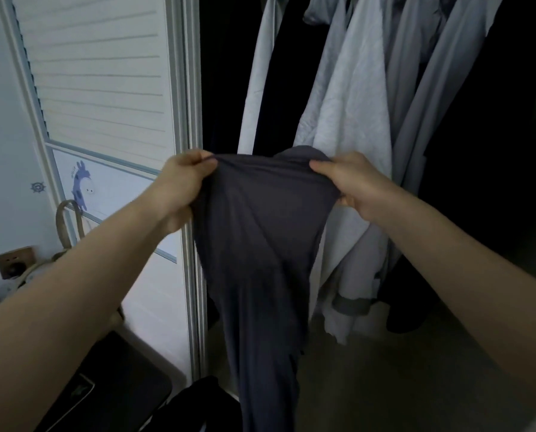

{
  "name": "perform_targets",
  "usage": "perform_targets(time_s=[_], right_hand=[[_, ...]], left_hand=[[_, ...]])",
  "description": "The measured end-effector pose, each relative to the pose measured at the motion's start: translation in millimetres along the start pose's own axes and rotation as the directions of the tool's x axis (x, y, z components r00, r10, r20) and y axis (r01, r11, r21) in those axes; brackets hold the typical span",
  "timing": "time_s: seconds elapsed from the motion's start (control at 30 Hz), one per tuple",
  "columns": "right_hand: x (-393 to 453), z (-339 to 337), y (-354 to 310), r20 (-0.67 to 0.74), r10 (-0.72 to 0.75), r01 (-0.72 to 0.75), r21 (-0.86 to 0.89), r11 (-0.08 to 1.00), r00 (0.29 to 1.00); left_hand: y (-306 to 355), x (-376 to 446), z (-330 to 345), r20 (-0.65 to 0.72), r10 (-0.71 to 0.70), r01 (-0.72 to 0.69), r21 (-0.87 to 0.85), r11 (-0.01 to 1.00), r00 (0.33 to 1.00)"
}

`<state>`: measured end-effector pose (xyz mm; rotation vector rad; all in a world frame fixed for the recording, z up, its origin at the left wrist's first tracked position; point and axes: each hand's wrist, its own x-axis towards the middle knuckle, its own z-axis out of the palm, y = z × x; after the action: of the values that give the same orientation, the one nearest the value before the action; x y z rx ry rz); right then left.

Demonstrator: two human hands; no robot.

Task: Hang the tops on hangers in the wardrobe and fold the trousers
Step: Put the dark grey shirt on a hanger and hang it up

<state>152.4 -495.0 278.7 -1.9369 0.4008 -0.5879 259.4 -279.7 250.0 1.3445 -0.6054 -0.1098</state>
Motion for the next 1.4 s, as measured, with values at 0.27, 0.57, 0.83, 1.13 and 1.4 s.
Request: perform_targets(time_s=[0.27, 0.57, 0.83, 1.13, 1.4], right_hand=[[1, 18, 47, 0.321, -0.067, 0.053, 0.052, 0.997, 0.945], [12, 22, 64, 0.089, -0.135, 0.14, -0.049, 0.989, 0.987], [-58, 73, 78, 0.153, -0.449, 0.46, -0.51, 0.727, 0.88], [-42, 87, 120, 0.448, 0.079, 0.147, -0.448, 0.882, 0.89], [-2, 38, 72, 0.02, -0.109, 0.111, -0.168, 0.979, 0.994]], left_hand=[[42, 32, 29, -0.025, 0.07, -0.072, -0.07, 0.995, 0.997], [38, 50, 22, -0.074, -0.004, -0.004, -0.098, 0.995, 0.997], [35, 59, 19, -0.112, -0.022, 0.003, -0.162, 0.987, 0.993], [37, 59, 1, -0.197, -0.024, -0.008, -0.158, 0.987, 0.98], [29, 56, -17, -0.269, -0.024, -0.004, -0.105, 0.994, 0.963]])
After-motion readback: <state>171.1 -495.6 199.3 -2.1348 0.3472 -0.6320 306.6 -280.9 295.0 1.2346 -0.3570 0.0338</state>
